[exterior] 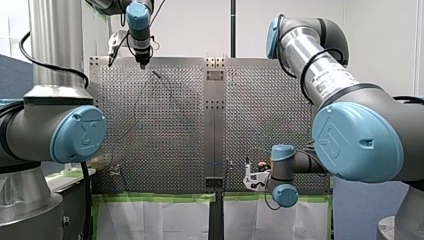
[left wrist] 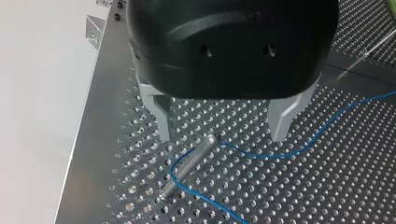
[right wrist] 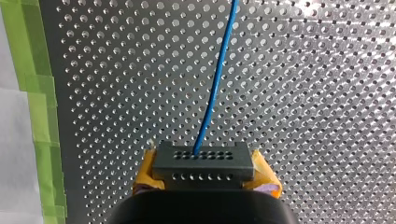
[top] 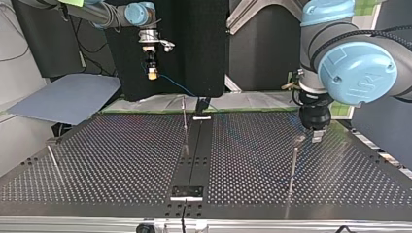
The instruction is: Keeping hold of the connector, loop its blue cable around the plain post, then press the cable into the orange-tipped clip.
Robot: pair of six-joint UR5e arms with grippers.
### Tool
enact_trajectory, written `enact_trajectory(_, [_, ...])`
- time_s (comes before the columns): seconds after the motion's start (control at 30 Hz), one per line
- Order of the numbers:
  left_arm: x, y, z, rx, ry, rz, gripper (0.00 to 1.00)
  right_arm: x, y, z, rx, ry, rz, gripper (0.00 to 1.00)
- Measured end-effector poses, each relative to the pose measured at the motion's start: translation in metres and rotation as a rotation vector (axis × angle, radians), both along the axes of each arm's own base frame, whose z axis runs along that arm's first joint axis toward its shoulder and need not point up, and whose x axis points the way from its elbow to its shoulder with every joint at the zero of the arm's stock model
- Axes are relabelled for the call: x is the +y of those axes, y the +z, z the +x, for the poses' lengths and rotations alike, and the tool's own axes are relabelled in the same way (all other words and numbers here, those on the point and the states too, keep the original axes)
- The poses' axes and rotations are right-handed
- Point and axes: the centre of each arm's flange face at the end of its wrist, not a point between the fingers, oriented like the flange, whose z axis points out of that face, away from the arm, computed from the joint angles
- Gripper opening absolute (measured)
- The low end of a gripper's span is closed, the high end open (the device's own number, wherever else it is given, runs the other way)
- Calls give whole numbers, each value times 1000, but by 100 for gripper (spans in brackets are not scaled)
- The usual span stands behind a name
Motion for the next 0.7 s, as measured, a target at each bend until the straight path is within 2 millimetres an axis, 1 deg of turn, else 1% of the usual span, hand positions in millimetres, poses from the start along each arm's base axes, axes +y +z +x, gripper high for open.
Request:
enact_trajectory(0.5, [-1, 2, -2, -5, 0, -6, 100, 0, 0, 0, -3, 0, -1, 0])
enact_trajectory(0.7, [-5, 6, -2, -12, -43, 9, 100, -1, 0, -1, -3, -1, 1, 0])
